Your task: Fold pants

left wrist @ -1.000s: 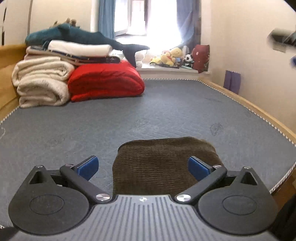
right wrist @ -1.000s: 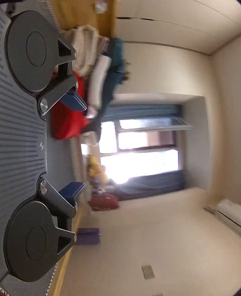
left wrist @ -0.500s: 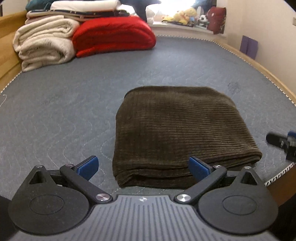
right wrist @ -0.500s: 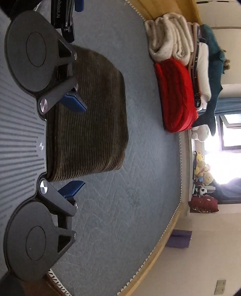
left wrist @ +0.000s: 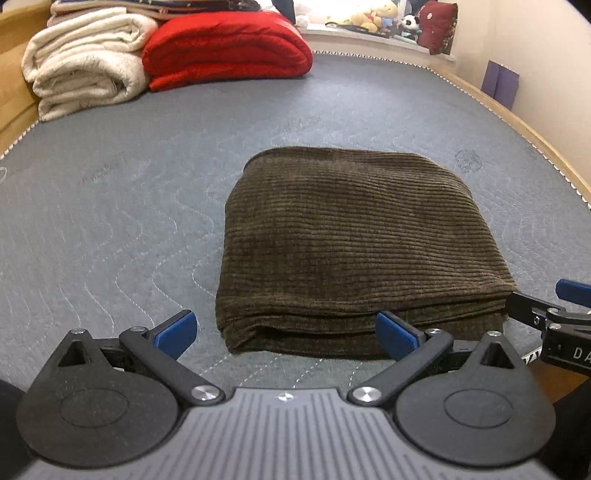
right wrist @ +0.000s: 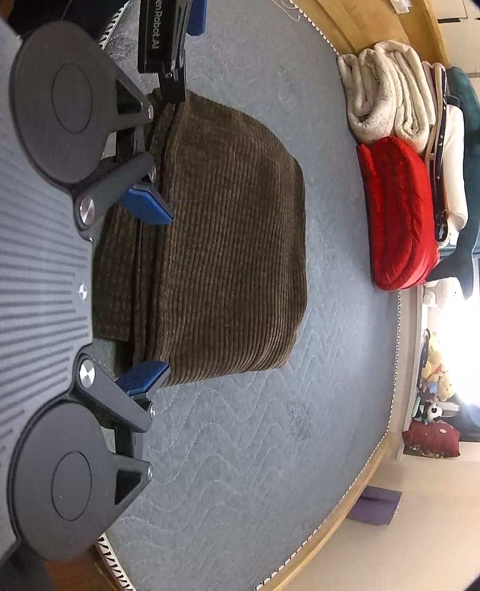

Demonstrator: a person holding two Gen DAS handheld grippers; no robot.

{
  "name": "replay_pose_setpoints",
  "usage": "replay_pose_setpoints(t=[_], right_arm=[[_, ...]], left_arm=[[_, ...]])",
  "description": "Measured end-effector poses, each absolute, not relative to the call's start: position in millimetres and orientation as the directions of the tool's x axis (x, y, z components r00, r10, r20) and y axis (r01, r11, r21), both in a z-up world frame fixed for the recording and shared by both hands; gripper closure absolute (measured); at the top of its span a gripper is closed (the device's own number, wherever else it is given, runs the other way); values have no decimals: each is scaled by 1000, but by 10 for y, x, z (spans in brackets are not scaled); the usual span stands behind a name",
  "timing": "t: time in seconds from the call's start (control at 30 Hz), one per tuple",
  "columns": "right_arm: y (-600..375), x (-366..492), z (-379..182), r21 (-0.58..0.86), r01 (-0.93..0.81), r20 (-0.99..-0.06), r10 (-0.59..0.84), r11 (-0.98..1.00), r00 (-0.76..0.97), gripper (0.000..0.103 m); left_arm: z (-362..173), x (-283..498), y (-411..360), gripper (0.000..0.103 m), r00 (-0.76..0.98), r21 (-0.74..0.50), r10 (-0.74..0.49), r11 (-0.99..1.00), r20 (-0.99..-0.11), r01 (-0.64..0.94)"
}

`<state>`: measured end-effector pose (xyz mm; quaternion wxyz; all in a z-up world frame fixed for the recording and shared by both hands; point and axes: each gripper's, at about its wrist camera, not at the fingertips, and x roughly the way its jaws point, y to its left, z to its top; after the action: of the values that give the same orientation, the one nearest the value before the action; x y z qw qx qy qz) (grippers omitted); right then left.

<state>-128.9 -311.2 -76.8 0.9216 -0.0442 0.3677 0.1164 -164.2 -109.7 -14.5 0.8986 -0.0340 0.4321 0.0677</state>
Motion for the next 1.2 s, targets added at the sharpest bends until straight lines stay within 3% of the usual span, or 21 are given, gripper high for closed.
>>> replay_pose_setpoints(t=[1.2], right_arm=[[-3213, -1188, -870, 31, -233, -722, 183, 972, 667, 21]], left_arm=[[-195, -1638, -1087, 0, 588, -12, 81, 988, -805, -153]])
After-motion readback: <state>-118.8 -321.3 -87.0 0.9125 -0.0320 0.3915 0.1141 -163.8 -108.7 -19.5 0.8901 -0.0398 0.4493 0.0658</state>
